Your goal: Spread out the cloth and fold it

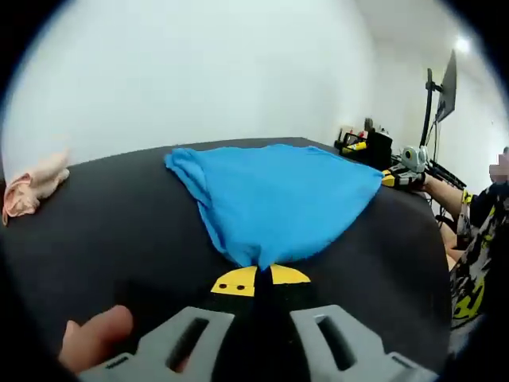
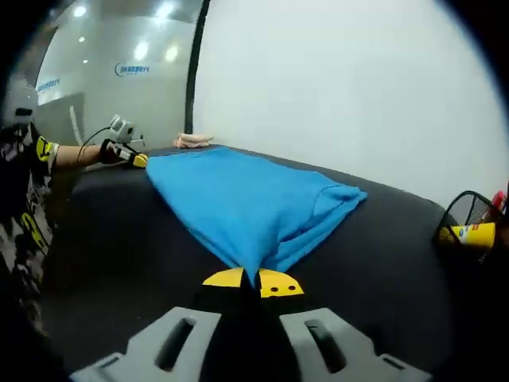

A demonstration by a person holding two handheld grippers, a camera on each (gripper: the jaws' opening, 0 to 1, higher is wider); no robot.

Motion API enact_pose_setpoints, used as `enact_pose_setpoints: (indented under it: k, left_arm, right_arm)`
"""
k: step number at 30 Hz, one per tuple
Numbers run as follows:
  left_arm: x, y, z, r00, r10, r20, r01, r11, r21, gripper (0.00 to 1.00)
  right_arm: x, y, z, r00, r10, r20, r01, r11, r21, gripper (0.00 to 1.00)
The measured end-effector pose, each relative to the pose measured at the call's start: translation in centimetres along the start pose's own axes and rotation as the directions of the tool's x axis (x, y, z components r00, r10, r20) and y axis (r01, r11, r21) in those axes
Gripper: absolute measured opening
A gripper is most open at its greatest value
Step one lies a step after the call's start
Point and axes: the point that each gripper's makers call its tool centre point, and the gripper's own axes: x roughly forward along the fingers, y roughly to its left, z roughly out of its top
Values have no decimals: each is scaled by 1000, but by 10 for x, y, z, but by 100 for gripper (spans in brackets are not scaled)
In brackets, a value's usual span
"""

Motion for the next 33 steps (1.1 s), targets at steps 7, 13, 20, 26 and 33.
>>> enact_pose_setpoints:
  k: [7, 13, 20, 26, 33]
  left_arm:
    - [-36, -22, 27, 995, -68, 73, 74, 994, -78, 0]
    - [-83, -67, 31, 992, -110, 65, 111, 994, -12, 0]
    - [-110, -90, -29, 996, -90, 26, 90, 996, 14, 0]
    - [-105, -108, -65, 986, -158, 46, 163, 975, -153, 0]
    - [-116, -132, -73, 980, -192, 59, 198, 971, -136, 0]
  right_arm:
    - [-28, 7, 25, 996, 29, 90, -30, 999, 11, 2]
    - [-62, 37, 19, 997, 57, 60, -55, 998, -23, 2]
    - [-99, 95, -8, 993, 111, 34, -107, 989, -103, 2]
    - [-107, 103, -35, 994, 106, 40, -102, 992, -79, 2]
    - [-131, 90, -21, 990, 97, 103, -90, 993, -73, 2]
